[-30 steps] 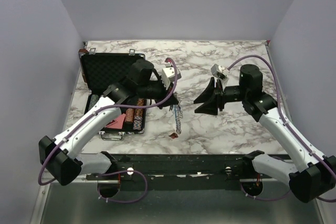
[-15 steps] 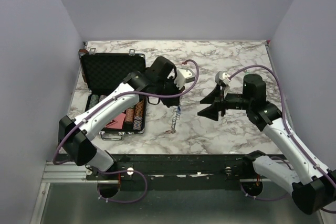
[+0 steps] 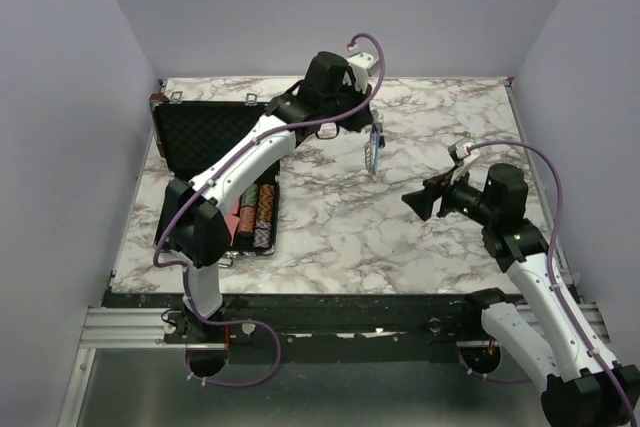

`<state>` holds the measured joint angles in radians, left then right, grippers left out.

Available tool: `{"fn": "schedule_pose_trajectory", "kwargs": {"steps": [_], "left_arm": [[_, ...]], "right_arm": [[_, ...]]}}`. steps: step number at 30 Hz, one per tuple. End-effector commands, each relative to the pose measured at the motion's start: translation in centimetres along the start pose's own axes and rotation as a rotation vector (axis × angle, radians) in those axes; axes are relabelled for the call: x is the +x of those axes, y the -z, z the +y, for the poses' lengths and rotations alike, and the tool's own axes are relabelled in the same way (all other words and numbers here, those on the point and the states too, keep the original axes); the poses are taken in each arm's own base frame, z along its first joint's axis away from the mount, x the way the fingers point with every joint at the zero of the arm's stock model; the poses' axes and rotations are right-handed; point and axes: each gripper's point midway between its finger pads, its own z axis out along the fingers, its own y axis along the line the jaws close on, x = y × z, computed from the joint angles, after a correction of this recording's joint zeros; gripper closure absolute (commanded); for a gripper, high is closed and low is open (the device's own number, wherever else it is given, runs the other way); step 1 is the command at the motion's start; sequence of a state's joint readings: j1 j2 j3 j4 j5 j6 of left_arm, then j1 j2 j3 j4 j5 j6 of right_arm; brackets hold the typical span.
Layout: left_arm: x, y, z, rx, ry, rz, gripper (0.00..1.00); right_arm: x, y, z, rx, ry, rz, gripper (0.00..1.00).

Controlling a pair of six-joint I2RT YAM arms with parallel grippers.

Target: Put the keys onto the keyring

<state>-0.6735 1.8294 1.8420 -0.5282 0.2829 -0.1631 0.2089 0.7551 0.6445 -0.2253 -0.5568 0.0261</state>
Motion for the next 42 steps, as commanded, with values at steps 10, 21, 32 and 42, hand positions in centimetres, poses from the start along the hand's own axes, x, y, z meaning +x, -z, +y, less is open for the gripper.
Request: {"fn": "schedule_pose_trajectory", "kwargs": {"steps": [10, 21, 32, 42], "left_arm": [[-3.0, -8.8, 15.3, -0.113, 0.589, -0.193, 1.00], [4.1, -7.7, 18.5, -0.252, 0.607, 0.000, 1.00], [7.3, -6.8, 16.1, -0.227, 0.569, 0.085, 1.00], [8.6, -7.1, 13.4, -0.197, 0.520, 0.130, 1.00]], "right_arm": [[-0.3, 2.1, -4.0, 0.188, -0.051, -0.149, 0.19], [-0.7, 2.7, -4.0, 0.183, -0.047, -0.196, 0.18], [-1.2, 3.1, -4.2, 0.190, -0.038, -0.225, 0.17], [-1.3, 3.2, -3.9, 0.184, -0.032, -0.233, 0.17]]}}
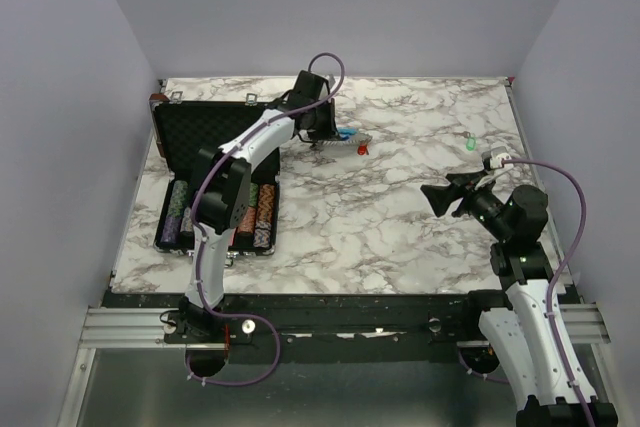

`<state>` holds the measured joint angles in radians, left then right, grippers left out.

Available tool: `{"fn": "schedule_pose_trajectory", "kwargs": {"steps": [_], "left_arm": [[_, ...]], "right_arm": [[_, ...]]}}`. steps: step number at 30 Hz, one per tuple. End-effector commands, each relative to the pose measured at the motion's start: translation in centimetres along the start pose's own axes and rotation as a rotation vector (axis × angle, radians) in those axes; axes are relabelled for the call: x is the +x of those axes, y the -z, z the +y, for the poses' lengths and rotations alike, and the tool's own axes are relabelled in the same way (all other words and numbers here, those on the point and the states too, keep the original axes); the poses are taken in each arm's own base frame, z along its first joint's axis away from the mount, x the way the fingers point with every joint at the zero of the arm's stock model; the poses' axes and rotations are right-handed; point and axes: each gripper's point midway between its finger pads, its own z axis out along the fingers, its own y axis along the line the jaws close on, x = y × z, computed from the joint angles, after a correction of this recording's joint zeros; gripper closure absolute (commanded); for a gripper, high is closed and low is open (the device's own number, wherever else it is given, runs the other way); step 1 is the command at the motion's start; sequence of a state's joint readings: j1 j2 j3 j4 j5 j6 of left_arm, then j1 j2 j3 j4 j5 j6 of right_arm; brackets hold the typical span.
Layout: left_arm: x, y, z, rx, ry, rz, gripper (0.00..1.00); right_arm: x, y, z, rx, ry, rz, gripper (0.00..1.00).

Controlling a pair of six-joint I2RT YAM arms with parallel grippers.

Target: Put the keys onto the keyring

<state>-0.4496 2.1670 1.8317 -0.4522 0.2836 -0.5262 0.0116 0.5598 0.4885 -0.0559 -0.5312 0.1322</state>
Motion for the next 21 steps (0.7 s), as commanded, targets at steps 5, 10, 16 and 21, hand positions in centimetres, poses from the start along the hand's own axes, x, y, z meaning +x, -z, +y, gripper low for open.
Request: {"fn": "schedule_pose_trajectory", "kwargs": {"steps": [5, 10, 16, 21], "left_arm": [[0.6, 1.1, -1.6, 0.023, -0.039, 0.000, 1.00], [0.8, 0.9, -0.9, -0.009, -0.042, 0.010, 0.66], [0.7, 0.1, -0.5, -0.048, -0.070, 0.062, 0.48], [1.4, -0.2, 0.7, -0.126, -0.128, 0.116, 0.47]], "right_arm": [[-0.2, 0.3, -0.4, 0.005, -0.002, -0.025, 0.17], [-0.4, 0.5, -0.5, 0.010, 0.000, -0.034, 0.17], [-0.6, 0.7, -0.8, 0.024, 0.002, -0.045, 0.17], [-0.8, 0.8, -0.8, 0.023, 0.007, -0.053, 0.17]]}}
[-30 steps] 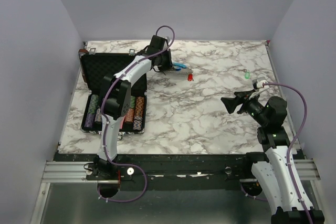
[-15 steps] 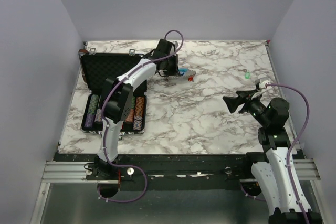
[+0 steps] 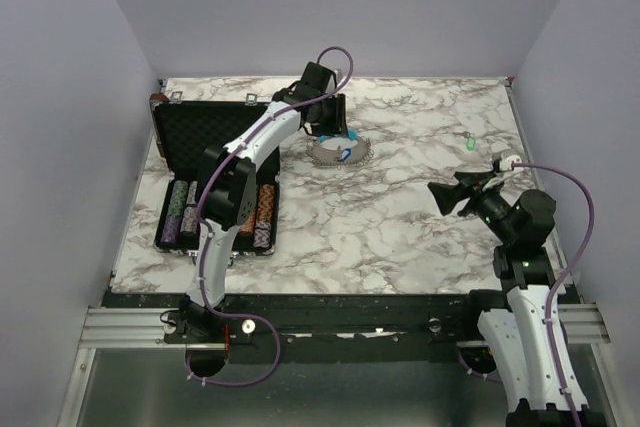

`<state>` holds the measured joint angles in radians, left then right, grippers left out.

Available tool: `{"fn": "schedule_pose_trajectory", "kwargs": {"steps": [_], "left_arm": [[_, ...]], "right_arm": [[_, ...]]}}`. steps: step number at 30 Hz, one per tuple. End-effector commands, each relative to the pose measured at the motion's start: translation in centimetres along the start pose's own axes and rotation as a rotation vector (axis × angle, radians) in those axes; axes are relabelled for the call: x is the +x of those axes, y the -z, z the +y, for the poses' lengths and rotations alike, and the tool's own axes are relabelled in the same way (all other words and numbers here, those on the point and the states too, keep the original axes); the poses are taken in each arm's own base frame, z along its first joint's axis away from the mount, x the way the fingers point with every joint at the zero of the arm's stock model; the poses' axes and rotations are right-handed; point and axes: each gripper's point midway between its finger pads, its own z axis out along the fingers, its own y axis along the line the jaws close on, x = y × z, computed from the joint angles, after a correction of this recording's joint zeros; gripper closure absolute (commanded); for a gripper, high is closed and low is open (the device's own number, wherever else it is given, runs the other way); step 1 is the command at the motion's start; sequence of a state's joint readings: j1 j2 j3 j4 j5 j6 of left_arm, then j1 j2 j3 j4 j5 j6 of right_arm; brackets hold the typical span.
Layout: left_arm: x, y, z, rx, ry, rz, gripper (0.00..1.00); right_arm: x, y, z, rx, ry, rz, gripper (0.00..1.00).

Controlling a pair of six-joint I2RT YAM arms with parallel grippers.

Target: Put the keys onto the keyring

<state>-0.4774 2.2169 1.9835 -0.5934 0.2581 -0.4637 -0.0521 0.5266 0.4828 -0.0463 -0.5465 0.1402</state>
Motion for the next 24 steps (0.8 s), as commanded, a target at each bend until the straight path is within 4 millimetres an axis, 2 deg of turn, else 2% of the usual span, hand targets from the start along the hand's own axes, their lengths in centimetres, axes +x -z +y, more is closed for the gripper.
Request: {"fn": "schedule_pose_trajectory", "kwargs": {"steps": [1, 4, 8, 11, 12, 13, 15, 19, 21, 22, 24], "left_arm": [[1.9, -0.2, 2.1, -0.108, -0.071, 0.076, 0.47], [1.8, 0.9, 1.6, -0.099, -0.121, 0.046, 0.45], [0.4, 3.3, 0.3, -0.097, -0.210, -0.023, 0.42], [-1.2, 5.8, -0.9, -0.097, -0.278, -0.144, 0.38], [-2.0, 7.3, -1.8, -0.082, -0.298, -0.203, 0.38], [-1.9, 8.0, -2.0, -0.074, -0.310, -0.231, 0.37], [-2.5, 10.3, -2.9, -0.047, -0.330, -0.314, 0.35], [-2.2, 15.3, -3.9, -0.004, -0.362, -0.460, 0.20], [-1.1, 17.5, -3.7, 0.011, -0.372, -0.517, 0.12], [0.0, 18.5, -3.4, 0.015, -0.377, -0.533, 0.12], [1.2, 20.5, -2.9, 0.020, -0.389, -0.579, 0.01]], "right_arm": [[0.3, 0.0, 0.4, -0.030, -0.001, -0.006, 0.17], [1.3, -0.4, 1.0, -0.092, -0.006, 0.036, 0.17], [2.9, -1.2, 2.4, -0.238, -0.007, 0.134, 0.17], [3.7, -1.3, 3.9, -0.377, -0.022, 0.187, 0.16], [3.9, -1.3, 4.2, -0.418, 0.004, 0.193, 0.16], [4.0, -1.3, 4.4, -0.438, 0.003, 0.202, 0.16], [4.2, -1.6, 4.1, -0.439, 0.004, 0.231, 0.16], [3.9, -2.5, 2.3, -0.370, 0.037, 0.299, 0.16], [3.6, -2.7, 1.5, -0.335, 0.038, 0.352, 0.13], [3.5, -2.9, 1.0, -0.314, 0.035, 0.379, 0.09], [3.2, -3.3, -0.1, -0.271, 0.012, 0.446, 0.01]]}}
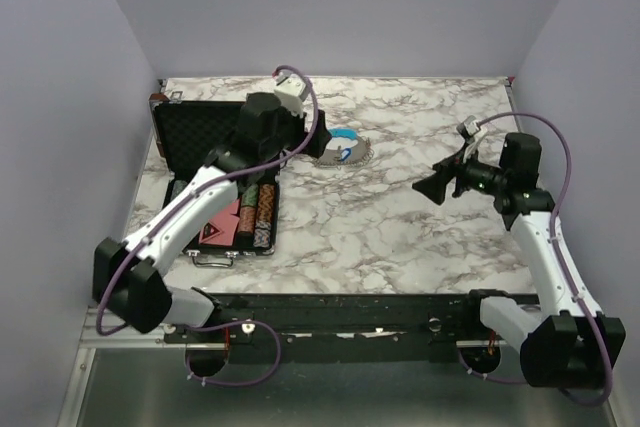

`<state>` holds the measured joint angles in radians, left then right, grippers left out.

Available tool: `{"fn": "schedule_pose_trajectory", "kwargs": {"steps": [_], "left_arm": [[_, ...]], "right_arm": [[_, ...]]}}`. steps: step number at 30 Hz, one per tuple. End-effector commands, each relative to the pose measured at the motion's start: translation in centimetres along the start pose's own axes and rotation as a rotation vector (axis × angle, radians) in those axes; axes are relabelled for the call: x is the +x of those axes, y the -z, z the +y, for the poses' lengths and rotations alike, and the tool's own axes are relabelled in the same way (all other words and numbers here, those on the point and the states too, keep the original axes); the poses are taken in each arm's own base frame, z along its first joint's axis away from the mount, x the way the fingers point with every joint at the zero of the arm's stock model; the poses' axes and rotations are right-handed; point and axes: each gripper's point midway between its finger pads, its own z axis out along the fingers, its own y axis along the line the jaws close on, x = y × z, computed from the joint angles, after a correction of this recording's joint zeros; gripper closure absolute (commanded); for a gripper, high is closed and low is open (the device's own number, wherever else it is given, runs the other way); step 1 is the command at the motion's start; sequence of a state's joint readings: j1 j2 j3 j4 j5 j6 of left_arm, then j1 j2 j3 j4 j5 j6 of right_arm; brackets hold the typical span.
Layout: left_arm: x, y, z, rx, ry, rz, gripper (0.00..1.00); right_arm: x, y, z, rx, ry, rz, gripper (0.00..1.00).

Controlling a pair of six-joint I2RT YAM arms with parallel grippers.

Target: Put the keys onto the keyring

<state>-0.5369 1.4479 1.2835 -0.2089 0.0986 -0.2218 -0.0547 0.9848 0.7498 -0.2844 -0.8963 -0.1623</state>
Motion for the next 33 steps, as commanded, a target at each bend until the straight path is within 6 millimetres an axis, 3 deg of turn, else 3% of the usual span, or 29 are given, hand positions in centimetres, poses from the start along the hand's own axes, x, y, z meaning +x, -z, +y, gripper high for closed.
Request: {"fn": "schedule_pose_trajectory", "kwargs": {"steps": [1, 6, 9, 14, 20, 33], "left_arm": [[-0.2, 4.5, 0.8, -0.018, -0.047, -0.151, 0.01], [2.4, 10.5, 0.7, 0.040, -0.093, -0.226, 0.01], [4.5, 12.9, 1.1, 0.031, -0.130, -0.249, 0.01], [5.1, 16.4, 1.1, 0.010, -0.211, -0.286, 0.01], [6.3, 17.9, 2.8, -0.082, -0.224, -0.302, 0.01], [6.6, 17.9, 3.4, -0.113, -0.253, -0.283, 0.01]], "right_arm": [[-0.1, 0.5, -2.3, 0.083, -0.056, 0.156, 0.00], [-3.1, 1.1, -5.9, 0.255, -0.127, 0.197, 0.00], [-5.6, 1.8, -7.2, 0.368, -0.140, 0.118, 0.00], [-8.4, 3.4, -8.9, 0.551, -0.203, -0.026, 0.00], [-9.9, 4.3, -8.8, 0.594, -0.240, -0.101, 0.00], [-9.7, 4.0, -8.4, 0.545, -0.222, -0.097, 0.00]]}}
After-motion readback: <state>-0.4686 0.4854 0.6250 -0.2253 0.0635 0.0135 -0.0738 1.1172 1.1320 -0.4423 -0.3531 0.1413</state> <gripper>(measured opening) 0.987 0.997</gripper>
